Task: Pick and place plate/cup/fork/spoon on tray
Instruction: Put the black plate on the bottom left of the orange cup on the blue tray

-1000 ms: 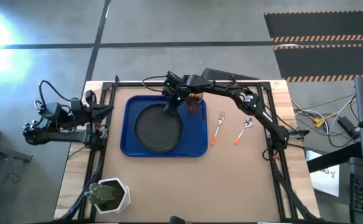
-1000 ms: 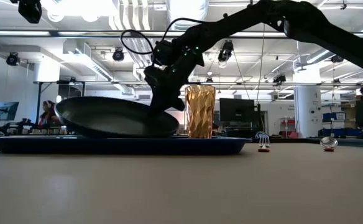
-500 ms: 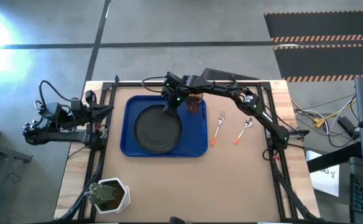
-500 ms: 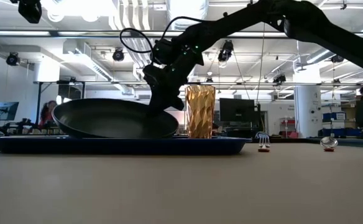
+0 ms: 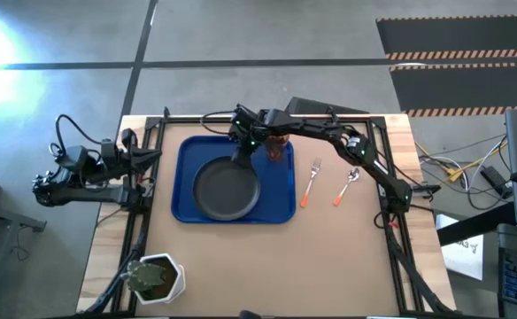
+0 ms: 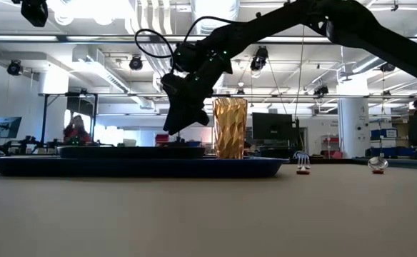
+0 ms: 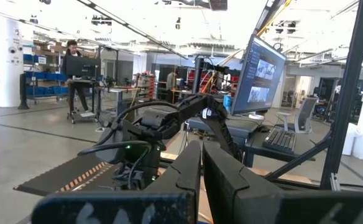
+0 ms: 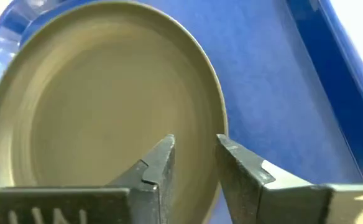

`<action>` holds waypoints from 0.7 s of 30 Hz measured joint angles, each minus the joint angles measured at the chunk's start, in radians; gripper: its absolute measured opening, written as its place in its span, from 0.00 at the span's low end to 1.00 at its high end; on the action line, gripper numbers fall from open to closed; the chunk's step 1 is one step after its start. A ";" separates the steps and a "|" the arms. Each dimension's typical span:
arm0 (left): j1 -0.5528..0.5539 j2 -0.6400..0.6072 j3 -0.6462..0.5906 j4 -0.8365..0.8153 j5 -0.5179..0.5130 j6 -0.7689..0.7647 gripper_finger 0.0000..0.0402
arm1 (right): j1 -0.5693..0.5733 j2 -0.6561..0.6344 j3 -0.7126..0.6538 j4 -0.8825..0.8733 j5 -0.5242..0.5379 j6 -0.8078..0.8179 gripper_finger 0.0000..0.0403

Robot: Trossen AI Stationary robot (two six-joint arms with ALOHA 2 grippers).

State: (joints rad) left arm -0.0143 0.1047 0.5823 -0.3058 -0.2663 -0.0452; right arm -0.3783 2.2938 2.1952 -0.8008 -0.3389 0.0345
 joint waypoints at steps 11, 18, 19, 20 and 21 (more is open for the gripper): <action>0.000 0.000 0.000 -0.002 0.000 0.000 0.00 | 0.029 -0.127 0.146 -0.034 0.000 -0.012 0.27; 0.000 0.000 0.000 -0.008 0.000 0.000 0.00 | 0.108 -0.353 0.146 -0.280 0.086 -0.005 0.28; 0.000 0.000 0.000 -0.014 0.000 0.000 0.00 | 0.127 -0.380 0.145 -0.327 0.135 0.002 0.28; 0.000 0.000 0.000 -0.019 0.000 0.000 0.00 | 0.146 -0.406 0.144 -0.373 0.184 0.015 0.28; 0.000 0.000 0.000 -0.020 0.000 0.000 0.00 | 0.169 -0.427 0.143 -0.414 0.236 0.032 0.28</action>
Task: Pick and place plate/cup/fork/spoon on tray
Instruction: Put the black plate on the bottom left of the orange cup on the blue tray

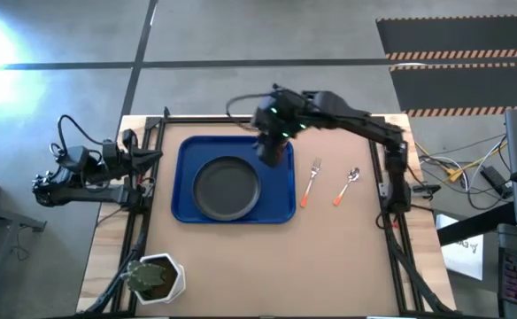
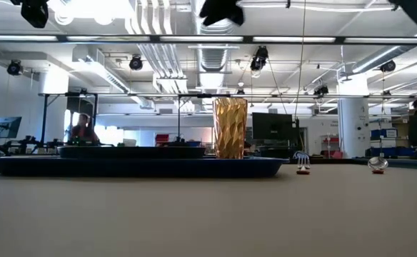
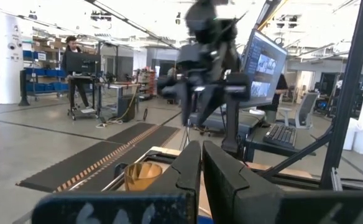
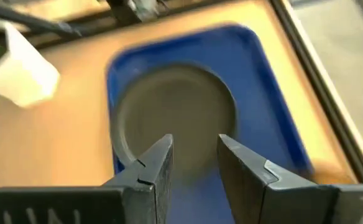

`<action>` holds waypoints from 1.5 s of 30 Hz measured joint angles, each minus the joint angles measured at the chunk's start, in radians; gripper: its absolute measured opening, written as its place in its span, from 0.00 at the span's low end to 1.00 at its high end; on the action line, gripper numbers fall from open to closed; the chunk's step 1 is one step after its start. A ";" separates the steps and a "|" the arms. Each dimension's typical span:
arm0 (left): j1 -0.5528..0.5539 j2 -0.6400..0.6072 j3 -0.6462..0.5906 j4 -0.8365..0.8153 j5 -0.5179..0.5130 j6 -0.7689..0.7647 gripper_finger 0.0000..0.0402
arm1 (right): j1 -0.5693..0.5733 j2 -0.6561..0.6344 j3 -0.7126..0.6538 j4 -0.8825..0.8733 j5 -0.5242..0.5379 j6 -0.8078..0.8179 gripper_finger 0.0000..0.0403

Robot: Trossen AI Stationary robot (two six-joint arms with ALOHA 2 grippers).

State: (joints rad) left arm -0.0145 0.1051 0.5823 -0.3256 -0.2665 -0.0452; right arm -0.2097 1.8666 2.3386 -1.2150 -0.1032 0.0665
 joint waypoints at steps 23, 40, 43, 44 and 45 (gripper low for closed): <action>0.000 0.000 0.000 0.001 0.000 0.000 0.00 | 0.247 -0.078 -0.289 -0.316 0.397 0.422 0.27; 0.000 0.000 0.000 0.001 0.000 -0.002 0.00 | 0.251 -0.078 -0.539 -0.193 0.384 0.446 0.18; 0.000 0.000 0.000 0.001 0.000 -0.002 0.00 | 0.251 -0.079 -0.549 -0.200 0.383 0.438 0.13; 0.000 0.000 0.000 0.001 0.000 -0.002 0.00 | 0.251 -0.083 -0.553 -0.205 0.382 0.438 0.12; 0.000 0.000 0.000 0.001 0.000 -0.002 0.00 | 0.251 -0.087 -0.558 -0.210 0.379 0.439 0.10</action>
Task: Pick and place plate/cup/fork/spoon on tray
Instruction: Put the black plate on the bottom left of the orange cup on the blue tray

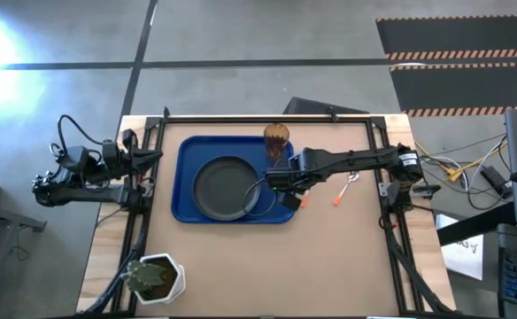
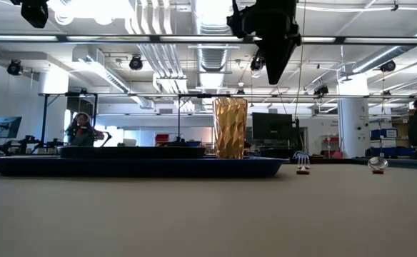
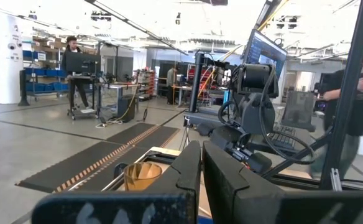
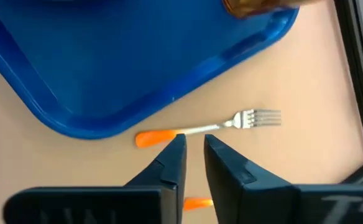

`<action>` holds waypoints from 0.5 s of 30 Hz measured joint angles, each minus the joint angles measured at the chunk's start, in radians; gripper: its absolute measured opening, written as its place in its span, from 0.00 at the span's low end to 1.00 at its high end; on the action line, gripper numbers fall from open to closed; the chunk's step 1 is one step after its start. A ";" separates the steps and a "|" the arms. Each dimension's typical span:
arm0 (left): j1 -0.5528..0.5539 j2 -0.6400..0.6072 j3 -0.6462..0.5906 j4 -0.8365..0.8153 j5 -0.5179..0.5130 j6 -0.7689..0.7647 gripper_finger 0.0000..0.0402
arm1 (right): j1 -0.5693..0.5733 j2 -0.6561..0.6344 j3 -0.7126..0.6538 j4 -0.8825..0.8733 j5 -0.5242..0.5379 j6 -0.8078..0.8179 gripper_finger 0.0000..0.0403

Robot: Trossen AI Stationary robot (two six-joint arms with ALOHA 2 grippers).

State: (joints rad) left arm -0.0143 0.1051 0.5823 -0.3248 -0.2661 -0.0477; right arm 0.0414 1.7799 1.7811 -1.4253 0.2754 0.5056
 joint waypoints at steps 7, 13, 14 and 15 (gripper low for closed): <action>0.000 0.000 0.000 0.000 0.000 -0.001 0.00 | 0.000 -0.079 -0.063 -0.011 -0.013 0.042 0.02; 0.000 0.000 0.000 0.000 0.000 0.000 0.00 | 0.003 -0.247 -0.221 0.014 -0.010 0.187 0.02; 0.000 0.000 0.000 0.000 0.000 0.001 0.00 | 0.007 -0.280 -0.257 0.038 -0.009 0.215 0.02; 0.000 0.000 0.000 0.000 0.000 0.001 0.00 | 0.013 -0.310 -0.289 0.062 -0.009 0.242 0.02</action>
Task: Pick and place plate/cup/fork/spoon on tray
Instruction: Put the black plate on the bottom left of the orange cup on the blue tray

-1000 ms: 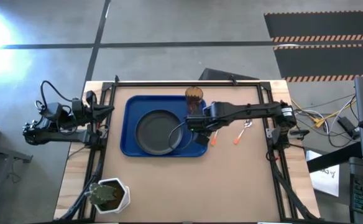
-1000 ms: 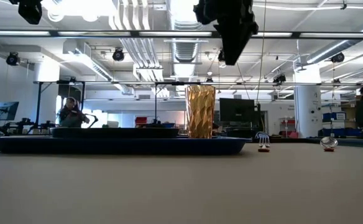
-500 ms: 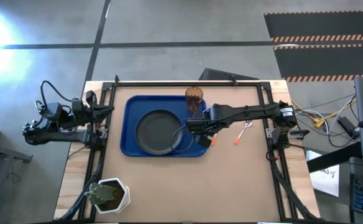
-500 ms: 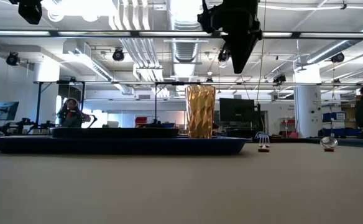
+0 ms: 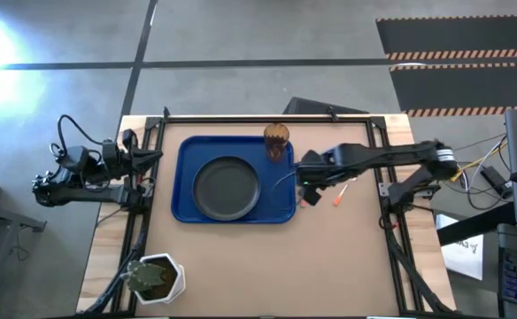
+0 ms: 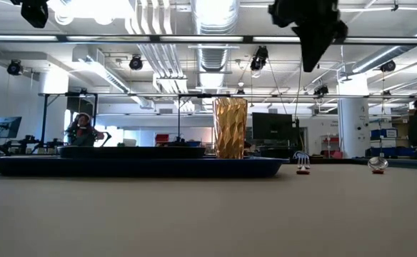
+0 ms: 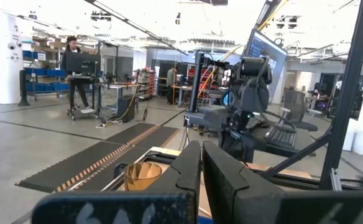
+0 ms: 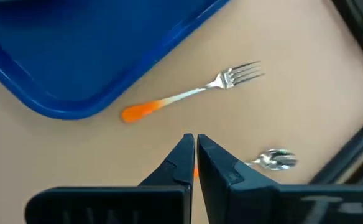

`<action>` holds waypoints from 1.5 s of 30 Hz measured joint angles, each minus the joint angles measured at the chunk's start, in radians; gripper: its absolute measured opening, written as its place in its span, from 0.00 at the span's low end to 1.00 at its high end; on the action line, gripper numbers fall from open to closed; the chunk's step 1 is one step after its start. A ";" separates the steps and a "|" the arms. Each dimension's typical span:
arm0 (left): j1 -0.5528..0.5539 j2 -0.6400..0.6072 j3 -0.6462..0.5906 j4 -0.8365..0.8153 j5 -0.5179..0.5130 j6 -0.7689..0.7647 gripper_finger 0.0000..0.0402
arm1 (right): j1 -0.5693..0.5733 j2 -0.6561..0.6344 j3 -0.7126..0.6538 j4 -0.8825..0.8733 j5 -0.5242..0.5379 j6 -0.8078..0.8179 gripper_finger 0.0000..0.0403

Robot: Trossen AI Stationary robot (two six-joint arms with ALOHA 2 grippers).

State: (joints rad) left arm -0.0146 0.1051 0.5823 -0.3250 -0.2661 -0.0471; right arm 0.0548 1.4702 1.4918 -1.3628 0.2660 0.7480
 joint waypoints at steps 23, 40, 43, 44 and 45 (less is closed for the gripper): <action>0.000 0.000 -0.001 0.000 0.000 0.000 0.00 | 0.084 -0.103 -0.431 0.915 -0.062 0.036 0.02; 0.000 0.000 -0.001 0.000 0.000 0.000 0.00 | -0.034 0.376 0.009 0.879 -0.222 -0.352 0.02; 0.000 0.000 -0.001 0.000 0.000 -0.001 0.00 | -0.055 0.424 0.075 0.862 -0.226 -0.390 0.02; 0.000 0.000 -0.001 0.000 0.000 -0.001 0.00 | -0.060 0.435 0.089 0.861 -0.237 -0.398 0.02; 0.000 0.000 -0.001 0.000 0.000 -0.001 0.00 | -0.063 0.447 0.101 0.863 -0.250 -0.402 0.02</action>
State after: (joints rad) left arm -0.0144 0.1051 0.5812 -0.3248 -0.2662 -0.0479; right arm -0.0084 1.9171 1.5925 -0.5000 0.0164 0.3462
